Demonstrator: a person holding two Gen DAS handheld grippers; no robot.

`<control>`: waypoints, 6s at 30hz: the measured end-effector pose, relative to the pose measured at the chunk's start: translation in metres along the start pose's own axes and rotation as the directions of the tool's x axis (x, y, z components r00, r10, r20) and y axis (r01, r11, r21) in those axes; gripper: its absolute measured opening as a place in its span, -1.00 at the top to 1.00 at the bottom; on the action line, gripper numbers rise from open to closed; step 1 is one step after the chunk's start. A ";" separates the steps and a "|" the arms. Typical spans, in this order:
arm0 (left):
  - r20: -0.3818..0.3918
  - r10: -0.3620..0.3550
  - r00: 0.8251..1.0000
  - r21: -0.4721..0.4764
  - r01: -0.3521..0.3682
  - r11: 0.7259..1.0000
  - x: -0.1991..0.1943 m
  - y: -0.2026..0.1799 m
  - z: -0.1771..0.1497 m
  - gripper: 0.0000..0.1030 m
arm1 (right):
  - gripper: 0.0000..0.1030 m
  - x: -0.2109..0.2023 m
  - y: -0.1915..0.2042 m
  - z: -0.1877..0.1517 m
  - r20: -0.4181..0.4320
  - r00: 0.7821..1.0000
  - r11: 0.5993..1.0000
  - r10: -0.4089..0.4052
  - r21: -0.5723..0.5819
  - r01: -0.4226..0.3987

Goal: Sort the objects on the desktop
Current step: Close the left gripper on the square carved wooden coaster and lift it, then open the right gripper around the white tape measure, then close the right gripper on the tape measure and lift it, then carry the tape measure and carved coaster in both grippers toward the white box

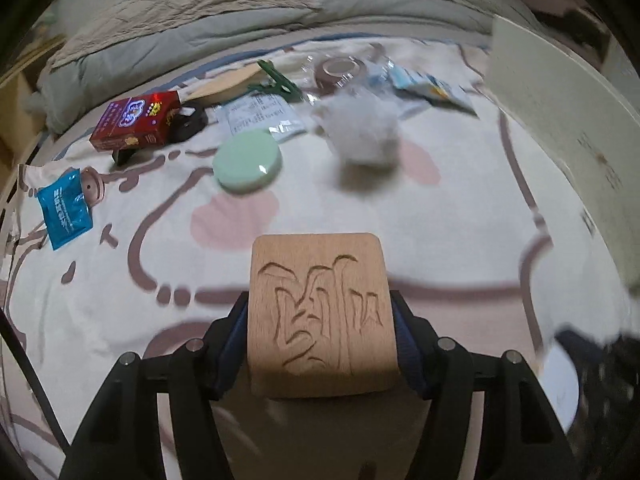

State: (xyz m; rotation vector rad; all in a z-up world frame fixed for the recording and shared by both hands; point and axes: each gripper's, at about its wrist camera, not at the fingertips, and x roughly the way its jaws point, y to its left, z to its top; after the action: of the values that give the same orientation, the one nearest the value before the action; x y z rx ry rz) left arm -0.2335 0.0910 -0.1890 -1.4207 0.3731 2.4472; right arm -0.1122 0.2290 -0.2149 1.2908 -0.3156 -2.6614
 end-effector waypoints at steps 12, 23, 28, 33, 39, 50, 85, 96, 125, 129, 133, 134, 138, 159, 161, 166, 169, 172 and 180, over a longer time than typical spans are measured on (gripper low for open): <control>-0.107 -0.098 0.989 0.094 0.108 0.990 -0.042 0.009 -0.069 -0.25 | 0.94 0.000 0.000 0.000 -0.001 1.000 1.000 -0.003 -0.002 0.003; -0.082 -0.228 0.970 0.073 0.234 0.970 -0.054 0.030 -0.102 -0.32 | 0.94 0.001 0.000 -0.001 0.001 1.000 1.000 -0.007 -0.006 0.007; -0.044 -0.279 0.959 0.066 0.282 0.957 -0.055 0.027 -0.106 -0.60 | 0.94 -0.002 -0.004 -0.001 0.006 1.000 1.000 0.018 0.025 -0.018; -0.017 -0.302 0.953 0.079 0.303 0.950 -0.054 0.027 -0.110 -0.72 | 0.93 -0.012 -0.006 -0.008 -0.001 0.999 0.996 0.032 0.078 -0.032; -0.002 -0.324 0.946 0.085 0.323 0.942 -0.052 0.027 -0.114 -0.82 | 0.93 -0.023 0.013 -0.015 -0.018 0.999 0.998 0.043 0.039 -0.043; 0.012 -0.362 0.932 0.064 0.361 0.931 -0.052 0.033 -0.116 -0.83 | 0.93 -0.025 0.065 -0.019 -0.094 0.982 0.980 0.164 -0.094 -0.173; 0.029 -0.440 0.898 0.032 0.439 0.898 -0.051 0.042 -0.116 -0.95 | -0.18 -0.009 0.074 -0.006 -0.121 0.989 0.941 0.083 -0.317 -0.118; 0.030 -0.382 0.924 0.039 0.381 0.924 -0.051 0.033 -0.114 -0.95 | -0.18 -0.044 0.041 -0.037 -0.095 0.995 0.973 -0.007 -0.231 -0.015; 0.054 -0.357 0.933 -0.020 0.358 0.933 -0.050 0.036 -0.107 -0.87 | -0.44 -0.048 0.044 -0.041 -0.110 0.991 0.972 0.077 -0.214 -0.099; 0.063 -0.325 0.943 -0.036 0.328 0.944 -0.050 0.039 -0.106 -0.66 | -0.38 -0.041 0.048 -0.044 -0.097 0.995 0.973 0.029 -0.223 -0.050; 0.066 -0.311 0.948 -0.031 0.314 0.949 -0.051 0.040 -0.107 -0.57 | -0.12 -0.041 0.050 -0.045 -0.076 0.997 0.970 0.002 -0.242 -0.020; 0.067 -0.307 0.949 -0.026 0.309 0.951 -0.051 0.040 -0.107 -0.57 | -0.12 -0.041 0.050 -0.045 -0.073 0.997 0.969 -0.001 -0.246 -0.017; 0.066 -0.288 0.955 -0.012 0.289 0.957 -0.052 0.040 -0.108 -0.47 | -0.11 -0.042 0.052 -0.047 -0.064 0.998 0.967 -0.010 -0.254 -0.006; 0.051 -0.244 0.968 0.021 0.244 0.970 -0.056 0.037 -0.106 -0.24 | -0.11 -0.049 0.038 -0.043 -0.061 0.998 0.982 -0.030 -0.189 0.018; 0.047 -0.241 0.969 0.019 0.240 0.971 -0.057 0.035 -0.105 -0.24 | -0.11 -0.052 0.035 -0.041 -0.057 0.998 0.984 -0.026 -0.177 0.016; 0.057 -0.250 0.967 0.018 0.250 0.968 -0.064 0.032 -0.101 -0.24 | -0.11 -0.064 0.030 -0.033 -0.031 0.999 0.986 -0.031 -0.166 0.026; 0.083 -0.249 0.965 0.025 0.248 0.968 -0.073 0.027 -0.093 -0.24 | -0.11 -0.073 0.027 -0.027 -0.012 0.999 0.986 -0.045 -0.159 0.043; 0.098 -0.255 0.962 0.012 0.255 0.967 -0.081 0.026 -0.085 -0.24 | -0.11 -0.083 0.020 -0.020 0.008 0.999 0.989 -0.049 -0.141 0.050; 0.135 -0.249 0.959 0.018 0.248 0.968 -0.101 0.017 -0.069 -0.24 | -0.11 -0.116 -0.001 0.000 0.094 0.993 0.990 -0.072 -0.112 0.083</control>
State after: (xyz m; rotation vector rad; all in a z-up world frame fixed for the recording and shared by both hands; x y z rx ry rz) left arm -0.1367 0.0384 -0.1325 -1.2096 0.1548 2.3200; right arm -0.0414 0.2575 -0.1280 1.1744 -0.1223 -2.7624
